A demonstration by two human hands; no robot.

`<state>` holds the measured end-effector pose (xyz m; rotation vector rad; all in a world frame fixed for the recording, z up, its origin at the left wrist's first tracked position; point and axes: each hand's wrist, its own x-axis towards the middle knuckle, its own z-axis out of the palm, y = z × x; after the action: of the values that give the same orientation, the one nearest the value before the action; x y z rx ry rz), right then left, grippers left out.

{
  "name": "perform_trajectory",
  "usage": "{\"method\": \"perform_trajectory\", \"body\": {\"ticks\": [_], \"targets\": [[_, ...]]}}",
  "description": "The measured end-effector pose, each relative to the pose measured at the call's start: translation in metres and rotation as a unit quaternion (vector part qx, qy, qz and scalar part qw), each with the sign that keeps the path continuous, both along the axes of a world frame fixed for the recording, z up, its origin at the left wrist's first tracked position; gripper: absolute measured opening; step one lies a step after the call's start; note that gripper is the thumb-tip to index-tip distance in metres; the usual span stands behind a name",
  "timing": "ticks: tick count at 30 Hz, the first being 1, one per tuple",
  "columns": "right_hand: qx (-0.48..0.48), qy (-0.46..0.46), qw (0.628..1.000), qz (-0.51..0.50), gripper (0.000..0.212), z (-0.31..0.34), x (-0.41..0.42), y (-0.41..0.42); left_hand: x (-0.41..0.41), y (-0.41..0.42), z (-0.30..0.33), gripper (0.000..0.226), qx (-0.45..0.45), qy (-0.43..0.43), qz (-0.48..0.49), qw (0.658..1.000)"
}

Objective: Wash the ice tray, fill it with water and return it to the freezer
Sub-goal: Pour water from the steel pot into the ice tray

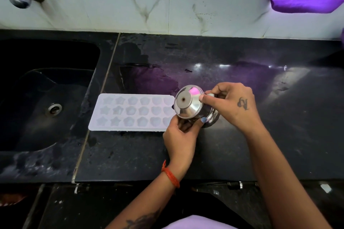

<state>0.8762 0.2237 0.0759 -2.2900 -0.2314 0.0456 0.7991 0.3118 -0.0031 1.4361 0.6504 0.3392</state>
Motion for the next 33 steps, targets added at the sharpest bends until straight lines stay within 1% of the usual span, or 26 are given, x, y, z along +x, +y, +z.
{"method": "perform_trajectory", "body": {"ticks": [5, 10, 14, 18, 20, 23, 25, 27, 33], "targets": [[0.039, 0.008, 0.999, 0.031, 0.018, 0.001, 0.017, 0.006, 0.007, 0.007, 0.005, 0.033, 0.028, 0.004, 0.036, 0.999], [0.079, 0.023, 0.994, 0.069, 0.021, -0.003, 0.038, 0.018, 0.02, 0.017, 0.006, 0.044, 0.058, 0.023, 0.081, 0.995], [0.105, 0.039, 0.99, 0.091, 0.017, -0.007, 0.052, 0.031, 0.03, 0.027, 0.003, 0.043, 0.062, 0.024, 0.11, 0.992], [0.132, 0.052, 0.984, 0.104, 0.017, -0.007, 0.06, 0.048, 0.035, 0.045, 0.005, 0.052, 0.037, 0.003, 0.119, 0.992], [0.153, 0.063, 0.981, 0.106, 0.018, -0.007, 0.064, 0.058, 0.037, 0.059, 0.006, 0.059, 0.024, -0.009, 0.117, 0.993], [0.187, 0.094, 0.972, 0.104, 0.018, -0.009, 0.069, 0.075, 0.041, 0.083, 0.008, 0.08, 0.022, -0.019, 0.095, 0.995], [0.205, 0.108, 0.967, 0.101, 0.018, -0.01, 0.072, 0.089, 0.043, 0.102, 0.01, 0.088, 0.027, -0.021, 0.074, 0.997], [0.221, 0.117, 0.964, 0.095, 0.018, -0.012, 0.075, 0.103, 0.045, 0.122, 0.011, 0.091, 0.035, -0.018, 0.056, 0.998], [0.259, 0.148, 0.952, 0.068, 0.019, -0.019, 0.083, 0.144, 0.061, 0.177, 0.011, 0.085, 0.06, -0.019, 0.03, 0.998]]}}
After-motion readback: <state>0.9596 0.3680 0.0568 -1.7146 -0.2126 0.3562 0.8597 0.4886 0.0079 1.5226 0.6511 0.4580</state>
